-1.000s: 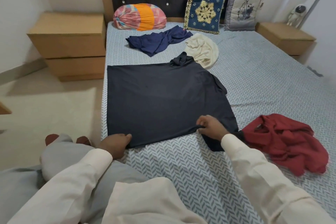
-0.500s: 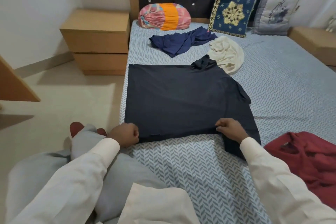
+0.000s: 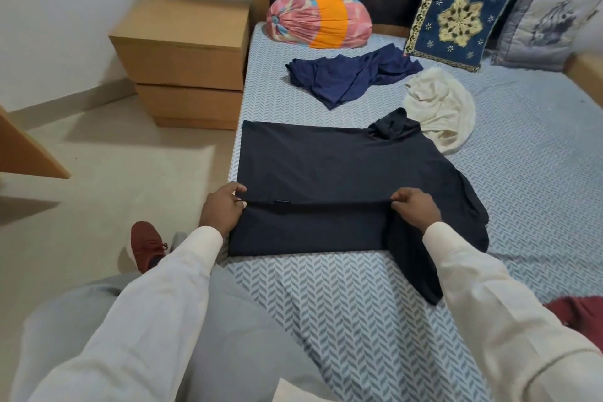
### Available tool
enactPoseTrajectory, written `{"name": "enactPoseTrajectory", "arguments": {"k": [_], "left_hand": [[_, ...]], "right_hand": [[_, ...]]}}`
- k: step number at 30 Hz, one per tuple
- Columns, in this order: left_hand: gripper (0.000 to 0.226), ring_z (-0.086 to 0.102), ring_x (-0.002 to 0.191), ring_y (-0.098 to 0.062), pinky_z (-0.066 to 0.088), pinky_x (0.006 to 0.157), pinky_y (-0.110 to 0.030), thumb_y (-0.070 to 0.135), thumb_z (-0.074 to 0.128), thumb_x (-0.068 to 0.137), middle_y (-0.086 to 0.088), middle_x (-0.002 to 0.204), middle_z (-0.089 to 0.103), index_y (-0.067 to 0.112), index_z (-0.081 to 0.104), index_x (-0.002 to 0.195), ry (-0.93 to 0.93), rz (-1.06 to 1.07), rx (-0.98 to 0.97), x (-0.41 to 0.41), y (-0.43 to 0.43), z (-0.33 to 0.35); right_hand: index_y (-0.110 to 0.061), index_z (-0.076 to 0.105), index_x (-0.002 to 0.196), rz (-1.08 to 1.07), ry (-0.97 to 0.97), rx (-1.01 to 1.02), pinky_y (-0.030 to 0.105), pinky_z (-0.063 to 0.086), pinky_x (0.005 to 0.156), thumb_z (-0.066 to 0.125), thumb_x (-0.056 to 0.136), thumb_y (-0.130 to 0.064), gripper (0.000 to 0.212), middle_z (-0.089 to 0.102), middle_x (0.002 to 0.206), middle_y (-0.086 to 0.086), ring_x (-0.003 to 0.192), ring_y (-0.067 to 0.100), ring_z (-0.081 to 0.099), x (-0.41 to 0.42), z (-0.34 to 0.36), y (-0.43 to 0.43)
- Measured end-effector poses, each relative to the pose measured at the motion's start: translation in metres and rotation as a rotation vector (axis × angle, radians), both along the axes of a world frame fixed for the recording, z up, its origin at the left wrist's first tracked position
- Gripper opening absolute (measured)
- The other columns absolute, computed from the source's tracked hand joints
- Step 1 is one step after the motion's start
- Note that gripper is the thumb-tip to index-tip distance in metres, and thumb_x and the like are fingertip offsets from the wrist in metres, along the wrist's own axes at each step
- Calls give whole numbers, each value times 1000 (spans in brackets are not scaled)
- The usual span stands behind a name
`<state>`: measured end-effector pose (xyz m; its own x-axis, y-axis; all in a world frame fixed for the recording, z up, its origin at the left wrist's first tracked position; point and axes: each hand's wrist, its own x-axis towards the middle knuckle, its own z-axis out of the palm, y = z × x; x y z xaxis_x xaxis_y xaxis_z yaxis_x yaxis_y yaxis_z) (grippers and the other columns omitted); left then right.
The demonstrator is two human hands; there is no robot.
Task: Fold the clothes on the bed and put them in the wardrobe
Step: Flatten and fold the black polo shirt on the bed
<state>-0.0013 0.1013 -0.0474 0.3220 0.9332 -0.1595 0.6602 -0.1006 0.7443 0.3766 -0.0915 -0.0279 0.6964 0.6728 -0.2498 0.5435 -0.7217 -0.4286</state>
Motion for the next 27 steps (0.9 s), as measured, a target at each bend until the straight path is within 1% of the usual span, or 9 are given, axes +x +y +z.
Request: {"name": "enactPoseTrajectory", "arguments": {"k": [6, 10, 13, 15, 18, 20, 22, 25, 27], "left_hand": [[35, 61, 98, -26, 43, 78, -29, 17, 65, 86, 0, 100, 68, 24, 57, 120, 107, -2, 10, 11, 17, -9], [58, 51, 113, -34, 44, 92, -44, 25, 65, 82, -12, 124, 55, 15, 45, 136, 340, -127, 323, 26, 3, -10], [55, 49, 110, -35, 45, 94, -44, 26, 63, 79, -13, 121, 52, 14, 52, 131, 307, -317, 492, 56, -32, -9], [50, 50, 111, -32, 45, 95, -43, 31, 61, 81, -9, 121, 53, 19, 55, 129, 251, -512, 440, 78, -62, -8], [64, 30, 139, -30, 30, 113, -43, 41, 57, 88, -8, 151, 33, 30, 36, 148, 373, -755, 284, 109, -100, -13], [77, 3, 149, -32, 11, 119, -51, 49, 53, 91, -8, 163, 5, 36, 13, 154, 541, -834, 218, 124, -116, -16], [80, -11, 149, -35, 0, 118, -58, 52, 49, 94, -7, 163, -10, 38, -1, 155, 660, -860, 181, 132, -121, -18], [83, -14, 148, -35, -1, 117, -60, 53, 48, 95, -6, 163, -14, 38, -8, 154, 720, -852, 151, 136, -121, -18], [84, -14, 148, -36, 0, 117, -61, 54, 49, 94, -6, 163, -15, 38, -9, 154, 752, -857, 136, 139, -121, -18]], "right_hand": [[-31, 67, 98, 5, -12, -30, 35, 50, 89, 66, 82, -27, 16, 70, 107, 0, 103, 27, 64, 4, -11, 16], [-26, 56, 114, 70, -116, 131, 39, 51, 82, 76, 77, -35, 43, 59, 106, -2, 104, 21, 56, -6, -9, -5], [-29, 50, 100, 150, -152, 156, 35, 48, 72, 80, 69, -48, 47, 53, 94, -8, 89, 12, 52, -17, -1, -34], [-30, 48, 93, 260, -82, -76, 33, 46, 71, 80, 64, -53, 49, 53, 93, -10, 87, 13, 55, -21, 2, -54], [-30, 43, 107, 437, -54, -535, 38, 47, 79, 76, 66, -45, 54, 49, 112, -2, 107, 26, 51, -24, -1, -78], [-27, 39, 115, 441, -104, -565, 41, 49, 80, 70, 75, -33, 51, 50, 118, 2, 109, 31, 50, -24, -7, -87], [-23, 38, 120, 462, -180, -525, 42, 53, 76, 60, 82, -21, 45, 58, 116, 7, 99, 33, 59, -25, -9, -86], [-24, 46, 120, 477, -71, -602, 38, 54, 79, 64, 77, -24, 46, 63, 110, 6, 92, 30, 61, -8, 7, -66], [-22, 60, 104, 416, -16, -548, 34, 51, 78, 69, 68, -23, 37, 67, 101, 6, 91, 26, 63, 22, 29, -45]]}}
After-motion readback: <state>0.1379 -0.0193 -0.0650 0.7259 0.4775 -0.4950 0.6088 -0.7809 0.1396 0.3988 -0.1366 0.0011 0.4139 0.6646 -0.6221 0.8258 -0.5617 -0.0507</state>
